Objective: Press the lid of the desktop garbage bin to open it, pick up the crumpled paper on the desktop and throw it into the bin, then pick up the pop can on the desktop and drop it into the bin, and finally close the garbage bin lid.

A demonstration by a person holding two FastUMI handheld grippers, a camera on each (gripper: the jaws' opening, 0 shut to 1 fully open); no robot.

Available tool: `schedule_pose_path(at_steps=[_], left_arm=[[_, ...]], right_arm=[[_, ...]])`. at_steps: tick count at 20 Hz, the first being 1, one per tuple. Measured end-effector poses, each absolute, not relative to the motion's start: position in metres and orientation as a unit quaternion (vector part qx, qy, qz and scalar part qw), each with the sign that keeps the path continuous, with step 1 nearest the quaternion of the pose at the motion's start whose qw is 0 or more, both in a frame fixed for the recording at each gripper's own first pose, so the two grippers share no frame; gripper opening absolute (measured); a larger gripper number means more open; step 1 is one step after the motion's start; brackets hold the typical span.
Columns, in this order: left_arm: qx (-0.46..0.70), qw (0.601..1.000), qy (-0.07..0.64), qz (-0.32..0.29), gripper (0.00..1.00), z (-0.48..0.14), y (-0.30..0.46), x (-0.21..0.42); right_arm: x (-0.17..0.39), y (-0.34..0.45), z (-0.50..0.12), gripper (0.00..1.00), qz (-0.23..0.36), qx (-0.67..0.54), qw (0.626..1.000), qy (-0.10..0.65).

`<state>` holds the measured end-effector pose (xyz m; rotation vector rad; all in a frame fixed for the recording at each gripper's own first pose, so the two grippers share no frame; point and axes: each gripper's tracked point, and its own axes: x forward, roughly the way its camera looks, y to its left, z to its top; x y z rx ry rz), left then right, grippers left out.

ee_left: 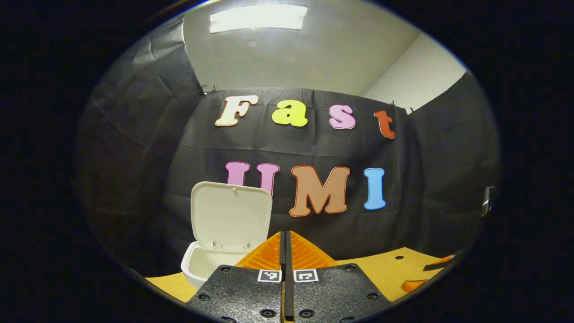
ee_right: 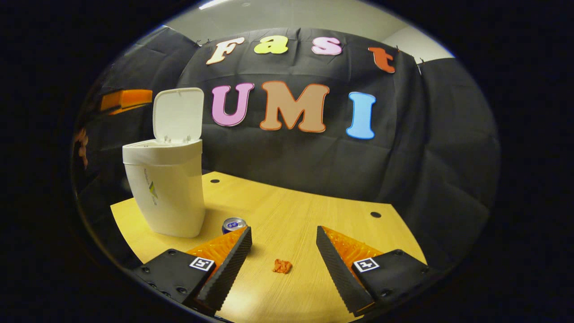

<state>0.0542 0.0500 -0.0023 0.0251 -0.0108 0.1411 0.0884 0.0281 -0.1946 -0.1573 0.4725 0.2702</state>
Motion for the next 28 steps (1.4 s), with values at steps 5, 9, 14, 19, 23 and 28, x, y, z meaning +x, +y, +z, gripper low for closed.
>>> schedule_pose_path(at_steps=[5, 9, 14, 19, 23, 28], left_arm=[[0.010, 0.998, 0.018, 0.055, 0.18, -0.018, 0.040, 0.036], [0.034, 0.997, 0.031, 0.065, 0.95, -0.027, 0.045, 0.023], [0.047, 0.995, 0.037, 0.081, 0.95, -0.030, 0.052, 0.012], [0.043, 0.993, 0.058, 0.094, 0.95, -0.040, 0.062, 0.003], [0.044, 0.992, 0.059, 0.107, 0.95, -0.041, 0.070, 0.000], [0.035, 0.991, 0.063, 0.113, 0.95, -0.043, 0.074, -0.005]], right_arm=[[0.108, 0.025, -0.262, 0.96, 0.148, -0.081, 0.937, 0.307], [0.127, 0.028, -0.306, 1.00, 0.154, -0.084, 0.915, 0.363], [0.130, 0.029, -0.358, 0.97, 0.164, -0.105, 0.880, 0.432], [0.130, 0.028, -0.385, 0.95, 0.161, -0.128, 0.860, 0.468], [0.132, 0.027, -0.386, 0.63, 0.162, -0.131, 0.858, 0.470], [0.134, 0.023, -0.378, 0.27, 0.151, -0.144, 0.863, 0.461]])
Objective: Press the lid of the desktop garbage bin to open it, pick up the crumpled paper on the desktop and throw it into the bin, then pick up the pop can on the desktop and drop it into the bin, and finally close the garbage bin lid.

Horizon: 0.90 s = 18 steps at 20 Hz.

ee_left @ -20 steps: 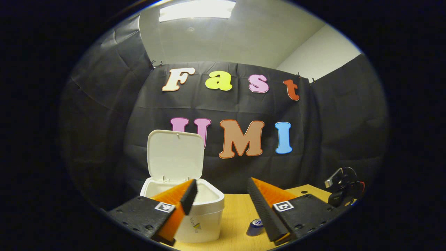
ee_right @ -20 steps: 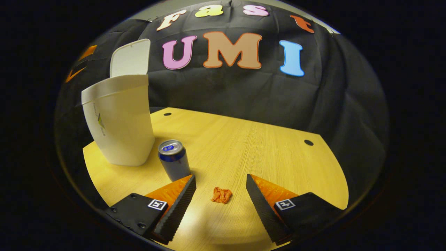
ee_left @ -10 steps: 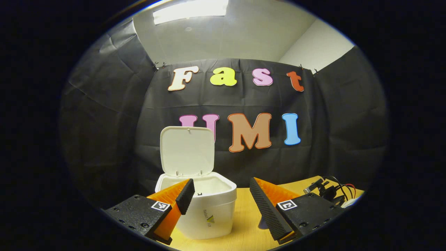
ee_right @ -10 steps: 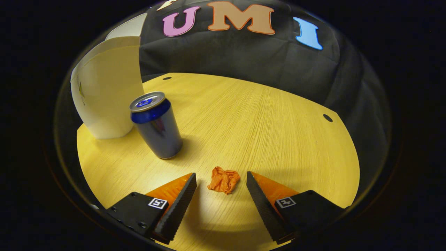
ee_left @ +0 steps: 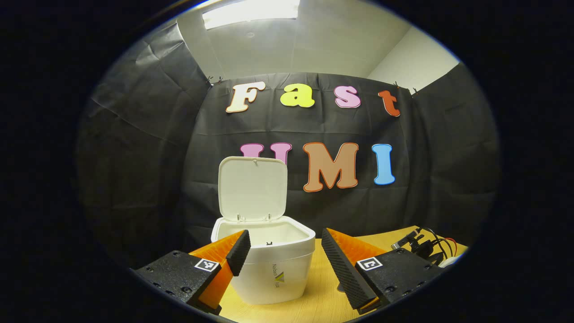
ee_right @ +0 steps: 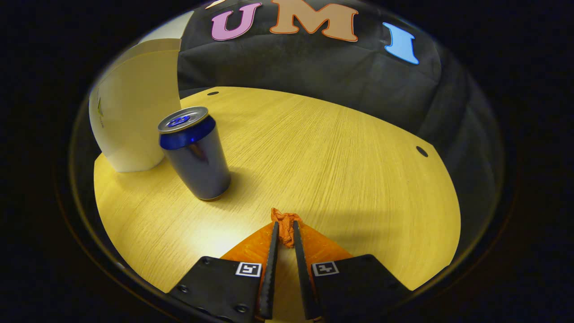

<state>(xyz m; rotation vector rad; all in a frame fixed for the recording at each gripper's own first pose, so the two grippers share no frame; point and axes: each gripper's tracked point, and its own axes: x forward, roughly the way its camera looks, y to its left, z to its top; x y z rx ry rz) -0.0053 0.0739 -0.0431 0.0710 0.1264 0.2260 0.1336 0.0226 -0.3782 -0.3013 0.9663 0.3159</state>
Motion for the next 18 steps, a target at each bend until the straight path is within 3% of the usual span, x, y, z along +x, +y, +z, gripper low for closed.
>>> schedule_pose_path(at_steps=[5, 10, 14, 18], left_arm=[[0.030, 0.992, 0.062, 0.107, 0.95, -0.044, 0.073, -0.004], [0.012, 0.993, 0.062, 0.098, 0.95, -0.047, 0.069, -0.004], [0.008, 0.993, 0.057, 0.103, 0.95, -0.045, 0.075, -0.009], [0.017, 0.991, 0.060, 0.117, 0.95, -0.042, 0.089, -0.022]], right_arm=[[0.152, 0.028, -0.299, 0.27, 0.167, -0.131, 0.889, 0.404], [0.183, 0.119, -0.146, 0.27, 0.261, -0.091, 0.917, 0.288], [0.184, 0.224, -0.069, 0.28, 0.364, -0.067, 0.906, 0.207], [0.175, 0.313, -0.053, 0.26, 0.427, -0.068, 0.882, 0.188]])
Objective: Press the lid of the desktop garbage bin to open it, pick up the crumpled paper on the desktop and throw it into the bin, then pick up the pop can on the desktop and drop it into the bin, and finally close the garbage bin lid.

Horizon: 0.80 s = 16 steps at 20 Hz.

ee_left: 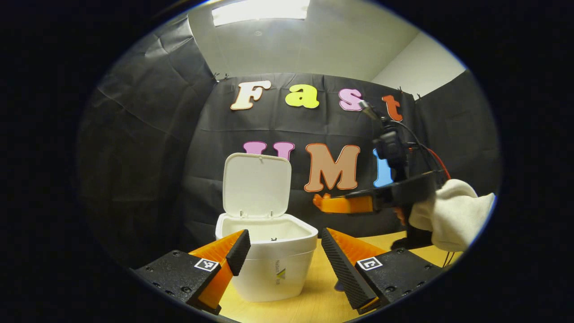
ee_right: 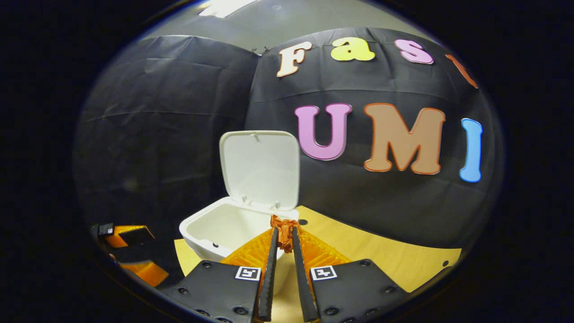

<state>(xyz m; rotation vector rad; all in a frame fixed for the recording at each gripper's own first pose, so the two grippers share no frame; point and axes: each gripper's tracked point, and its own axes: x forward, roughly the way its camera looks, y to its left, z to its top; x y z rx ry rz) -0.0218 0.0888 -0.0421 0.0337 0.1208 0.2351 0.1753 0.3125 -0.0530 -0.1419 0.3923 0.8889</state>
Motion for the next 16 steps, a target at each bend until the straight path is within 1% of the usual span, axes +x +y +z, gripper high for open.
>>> schedule_pose_path(at_steps=[2, 3, 5, 6, 7, 8, 11, 12, 13, 14, 15, 16], left_arm=[[0.020, 0.990, 0.064, 0.125, 0.96, -0.043, 0.094, -0.030], [0.021, 0.989, 0.066, 0.129, 0.97, -0.043, 0.097, -0.034], [0.023, 0.988, 0.070, 0.136, 0.95, -0.043, 0.103, -0.040], [0.023, 0.987, 0.072, 0.139, 0.96, -0.046, 0.105, -0.043], [0.022, 0.987, 0.073, 0.140, 0.97, -0.046, 0.106, -0.044], [0.021, 0.987, 0.074, 0.140, 0.96, -0.047, 0.107, -0.045], [0.014, 0.989, 0.075, 0.128, 0.96, -0.048, 0.099, -0.040], [0.012, 0.990, 0.074, 0.119, 0.95, -0.049, 0.094, -0.037], [0.010, 0.991, 0.073, 0.110, 0.95, -0.050, 0.087, -0.034], [0.009, 0.992, 0.074, 0.098, 0.97, -0.052, 0.079, -0.030], [0.007, 0.994, 0.074, 0.085, 0.94, -0.054, 0.070, -0.024], [0.005, 0.995, 0.074, 0.070, 0.95, -0.058, 0.058, -0.018]], right_arm=[[0.173, 0.339, -0.063, 0.26, 0.441, -0.076, 0.872, 0.198], [0.174, 0.348, -0.069, 0.28, 0.444, -0.078, 0.869, 0.205], [0.172, 0.358, -0.077, 0.29, 0.446, -0.078, 0.865, 0.217], [0.169, 0.356, -0.080, 0.34, 0.448, -0.078, 0.862, 0.223], [0.171, 0.355, -0.083, 0.49, 0.444, -0.079, 0.863, 0.227], [0.173, 0.353, -0.084, 0.53, 0.440, -0.083, 0.864, 0.229], [0.179, 0.344, -0.079, 0.99, 0.433, -0.074, 0.870, 0.223], [0.183, 0.336, -0.074, 0.98, 0.427, -0.067, 0.875, 0.219], [0.187, 0.325, -0.069, 1.00, 0.417, -0.061, 0.881, 0.216], [0.194, 0.313, -0.066, 0.98, 0.404, -0.055, 0.888, 0.211], [0.201, 0.299, -0.060, 0.98, 0.390, -0.051, 0.896, 0.206], [0.207, 0.281, -0.055, 0.98, 0.375, -0.048, 0.904, 0.201]])
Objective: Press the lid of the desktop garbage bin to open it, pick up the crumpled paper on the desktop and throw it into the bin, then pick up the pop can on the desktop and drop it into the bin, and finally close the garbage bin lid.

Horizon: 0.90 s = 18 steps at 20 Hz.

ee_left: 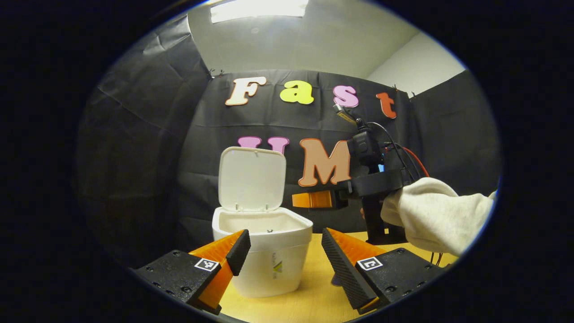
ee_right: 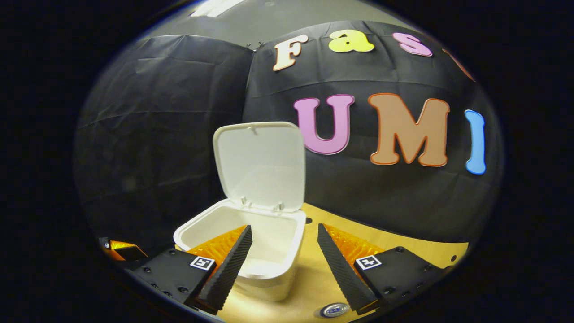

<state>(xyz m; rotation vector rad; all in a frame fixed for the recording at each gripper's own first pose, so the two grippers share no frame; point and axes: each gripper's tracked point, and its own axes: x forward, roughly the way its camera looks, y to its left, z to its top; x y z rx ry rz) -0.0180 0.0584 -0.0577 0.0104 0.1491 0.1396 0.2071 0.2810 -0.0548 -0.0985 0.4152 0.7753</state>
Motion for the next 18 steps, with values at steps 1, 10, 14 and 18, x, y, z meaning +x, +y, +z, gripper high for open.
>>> schedule_pose_path(at_steps=[1, 10, 14, 18], left_arm=[[0.001, 0.996, 0.076, 0.053, 0.95, -0.062, 0.046, -0.012], [-0.044, 0.989, 0.124, -0.061, 0.96, -0.165, -0.044, 0.046], [-0.034, 0.984, 0.162, -0.068, 0.96, -0.232, -0.061, 0.071], [-0.017, 0.977, 0.202, -0.071, 0.96, -0.291, -0.074, 0.089]], right_arm=[[0.212, 0.264, -0.050, 1.00, 0.359, -0.045, 0.911, 0.197], [0.210, 0.087, -0.023, 0.98, 0.199, -0.033, 0.964, 0.175], [0.187, 0.019, -0.009, 0.98, 0.133, -0.030, 0.977, 0.165], [0.164, -0.035, 0.012, 0.97, 0.069, -0.030, 0.986, 0.147]])
